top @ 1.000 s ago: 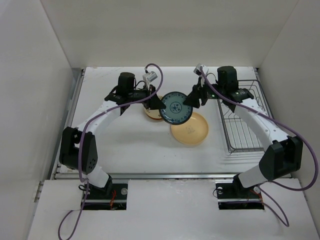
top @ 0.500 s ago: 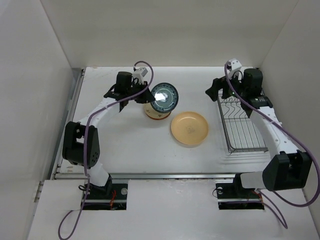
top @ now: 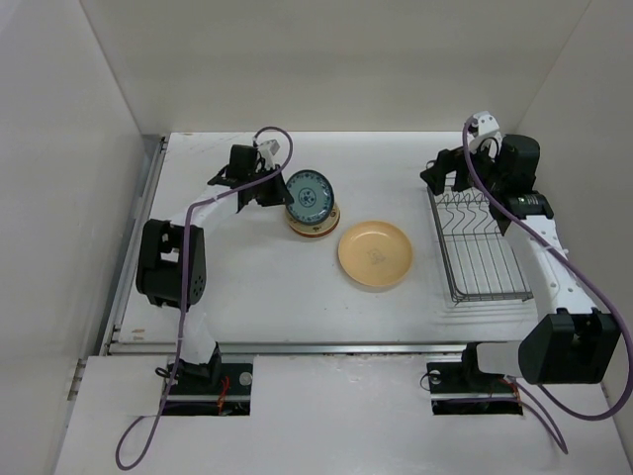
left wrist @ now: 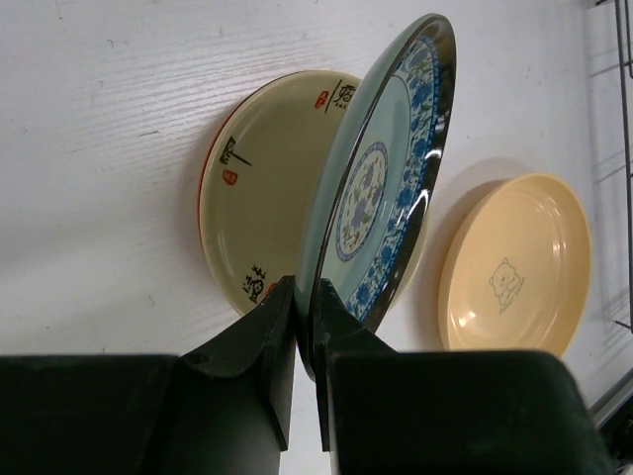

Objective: Unload the plates from the dish rack

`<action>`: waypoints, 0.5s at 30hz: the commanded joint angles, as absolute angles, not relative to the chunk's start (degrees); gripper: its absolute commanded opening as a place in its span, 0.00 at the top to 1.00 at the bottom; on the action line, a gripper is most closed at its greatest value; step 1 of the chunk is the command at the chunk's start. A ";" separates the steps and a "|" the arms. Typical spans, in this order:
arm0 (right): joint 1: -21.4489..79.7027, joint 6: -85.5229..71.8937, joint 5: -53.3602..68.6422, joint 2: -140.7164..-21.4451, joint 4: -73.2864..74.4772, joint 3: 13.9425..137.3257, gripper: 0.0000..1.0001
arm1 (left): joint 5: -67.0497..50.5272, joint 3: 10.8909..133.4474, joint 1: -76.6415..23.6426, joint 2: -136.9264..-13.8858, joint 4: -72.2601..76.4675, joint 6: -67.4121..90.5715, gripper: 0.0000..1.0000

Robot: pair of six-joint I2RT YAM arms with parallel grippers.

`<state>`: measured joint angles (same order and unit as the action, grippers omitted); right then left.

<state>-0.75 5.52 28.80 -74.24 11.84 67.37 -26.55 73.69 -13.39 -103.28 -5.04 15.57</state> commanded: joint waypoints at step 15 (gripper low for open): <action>-2.37 4.83 31.46 -72.25 8.53 67.06 0.01 | -25.84 80.16 -13.27 -107.31 -10.28 14.41 1.00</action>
